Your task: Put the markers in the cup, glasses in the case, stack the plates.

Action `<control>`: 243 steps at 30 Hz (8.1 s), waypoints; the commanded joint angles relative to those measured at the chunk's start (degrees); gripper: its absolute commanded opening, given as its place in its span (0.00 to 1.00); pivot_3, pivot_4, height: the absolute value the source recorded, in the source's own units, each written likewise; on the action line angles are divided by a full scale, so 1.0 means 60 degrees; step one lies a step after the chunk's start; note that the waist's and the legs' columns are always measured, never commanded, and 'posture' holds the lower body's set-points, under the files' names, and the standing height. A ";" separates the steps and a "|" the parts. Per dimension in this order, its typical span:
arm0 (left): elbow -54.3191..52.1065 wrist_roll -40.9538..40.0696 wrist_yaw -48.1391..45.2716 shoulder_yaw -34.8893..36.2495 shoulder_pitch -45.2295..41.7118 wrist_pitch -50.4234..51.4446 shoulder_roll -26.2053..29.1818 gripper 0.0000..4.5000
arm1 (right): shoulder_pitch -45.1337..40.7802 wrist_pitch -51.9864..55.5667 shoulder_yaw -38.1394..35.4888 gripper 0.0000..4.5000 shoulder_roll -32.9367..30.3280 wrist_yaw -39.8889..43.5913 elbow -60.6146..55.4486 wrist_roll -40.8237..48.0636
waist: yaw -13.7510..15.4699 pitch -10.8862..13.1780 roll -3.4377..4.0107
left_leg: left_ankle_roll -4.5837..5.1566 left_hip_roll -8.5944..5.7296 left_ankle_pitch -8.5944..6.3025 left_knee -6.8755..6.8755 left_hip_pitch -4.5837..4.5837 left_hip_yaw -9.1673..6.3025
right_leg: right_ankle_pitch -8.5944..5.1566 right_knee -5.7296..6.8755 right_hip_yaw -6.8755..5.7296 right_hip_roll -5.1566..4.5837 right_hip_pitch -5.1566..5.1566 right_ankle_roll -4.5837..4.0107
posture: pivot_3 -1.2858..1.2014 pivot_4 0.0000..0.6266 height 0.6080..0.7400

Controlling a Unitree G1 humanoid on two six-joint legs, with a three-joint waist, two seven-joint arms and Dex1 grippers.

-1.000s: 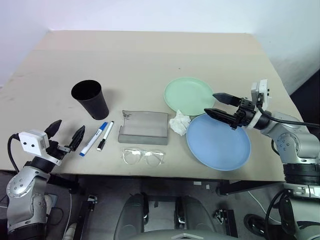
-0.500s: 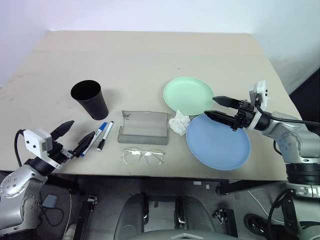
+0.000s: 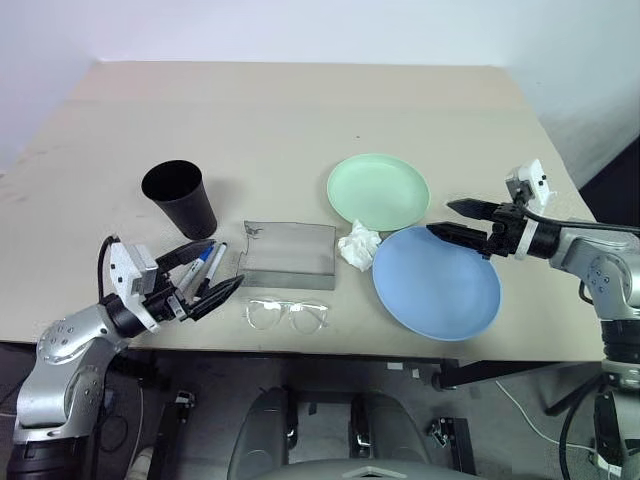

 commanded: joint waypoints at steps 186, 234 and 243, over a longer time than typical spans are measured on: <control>0.0472 0.0892 0.0308 -0.0341 -0.0980 -0.0519 -0.0257 1.00 | -0.1779 -0.1191 0.3264 0.27 0.2398 0.0371 0.1112 -0.3044 | -0.0049 -0.0009 0.0000 | 0.0117 0.0004 0.0025 0.0104 -0.0163 0.0209 | 0.0167 0.0027 0.0109 -0.0071 -0.0187 0.0090 | 0.52 0.24 0.78; -0.0086 0.0481 0.0483 0.0580 -0.0442 0.0126 0.0523 1.00 | -0.4888 0.0278 0.2679 1.00 0.2377 0.2222 0.1538 -0.2015 | -0.0110 -0.0006 0.0006 | 0.0127 0.0008 0.0031 0.0081 -0.0173 0.0230 | 0.0170 0.0023 0.0123 -0.0072 -0.0212 0.0089 | 0.52 0.24 0.78; 0.0028 0.0538 0.0359 0.0520 -0.0467 0.0147 0.0648 1.00 | -0.4982 0.1764 0.4499 1.00 0.2457 0.3706 -0.0199 -0.1214 | -0.0305 -0.0007 0.0005 | 0.0124 -0.0001 0.0028 0.0062 -0.0176 0.0236 | 0.0171 0.0020 0.0123 -0.0103 -0.0234 0.0083 | 0.52 0.24 0.78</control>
